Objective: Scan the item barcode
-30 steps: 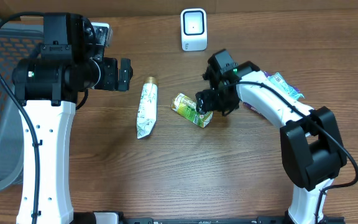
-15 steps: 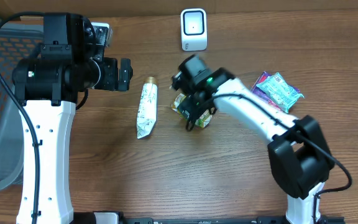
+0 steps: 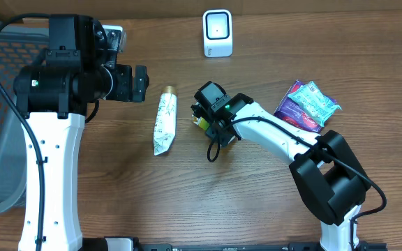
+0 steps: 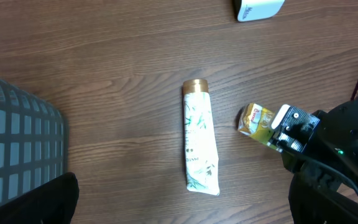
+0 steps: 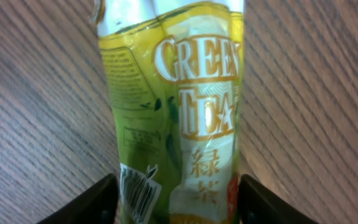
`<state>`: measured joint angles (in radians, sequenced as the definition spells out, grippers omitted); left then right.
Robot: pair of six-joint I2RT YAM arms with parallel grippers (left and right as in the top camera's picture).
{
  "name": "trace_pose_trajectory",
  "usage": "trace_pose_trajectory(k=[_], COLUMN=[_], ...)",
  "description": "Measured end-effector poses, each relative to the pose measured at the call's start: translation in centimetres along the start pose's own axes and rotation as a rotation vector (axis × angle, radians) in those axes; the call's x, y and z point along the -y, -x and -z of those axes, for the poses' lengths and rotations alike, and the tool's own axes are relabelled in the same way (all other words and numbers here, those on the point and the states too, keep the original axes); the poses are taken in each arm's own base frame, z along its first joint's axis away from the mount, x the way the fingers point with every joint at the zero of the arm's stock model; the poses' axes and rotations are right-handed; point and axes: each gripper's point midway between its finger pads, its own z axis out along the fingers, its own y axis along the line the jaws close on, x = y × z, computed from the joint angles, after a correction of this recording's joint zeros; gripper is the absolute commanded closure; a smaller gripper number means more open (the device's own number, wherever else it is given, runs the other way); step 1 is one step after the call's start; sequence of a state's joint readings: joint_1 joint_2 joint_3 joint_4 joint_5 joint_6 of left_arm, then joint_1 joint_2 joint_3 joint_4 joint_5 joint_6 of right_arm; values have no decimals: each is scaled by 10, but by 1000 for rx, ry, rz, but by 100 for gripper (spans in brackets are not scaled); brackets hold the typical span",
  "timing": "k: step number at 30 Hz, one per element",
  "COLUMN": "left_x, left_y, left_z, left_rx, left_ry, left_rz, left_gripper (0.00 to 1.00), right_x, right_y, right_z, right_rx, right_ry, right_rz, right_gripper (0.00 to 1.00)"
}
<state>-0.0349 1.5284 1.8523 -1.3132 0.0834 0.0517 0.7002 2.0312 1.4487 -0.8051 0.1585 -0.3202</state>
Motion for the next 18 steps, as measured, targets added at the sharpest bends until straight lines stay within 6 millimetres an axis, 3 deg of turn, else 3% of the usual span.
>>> trace_pose_trajectory(k=[5,11,18], left_x=[0,0,0], left_y=[0,0,0], left_z=[0,0,0], left_rx=[0,0,0], left_ry=[0,0,0], left_rz=[0,0,0], left_gripper=[0,1,0], right_x=[1,-2,-17], right_y=[2,1,-3], right_z=[0,0,12], right_rx=[7,2,-55], right_ry=[-4,11,109], right_rz=[-18,-175,-397], right_gripper=[40,56,56])
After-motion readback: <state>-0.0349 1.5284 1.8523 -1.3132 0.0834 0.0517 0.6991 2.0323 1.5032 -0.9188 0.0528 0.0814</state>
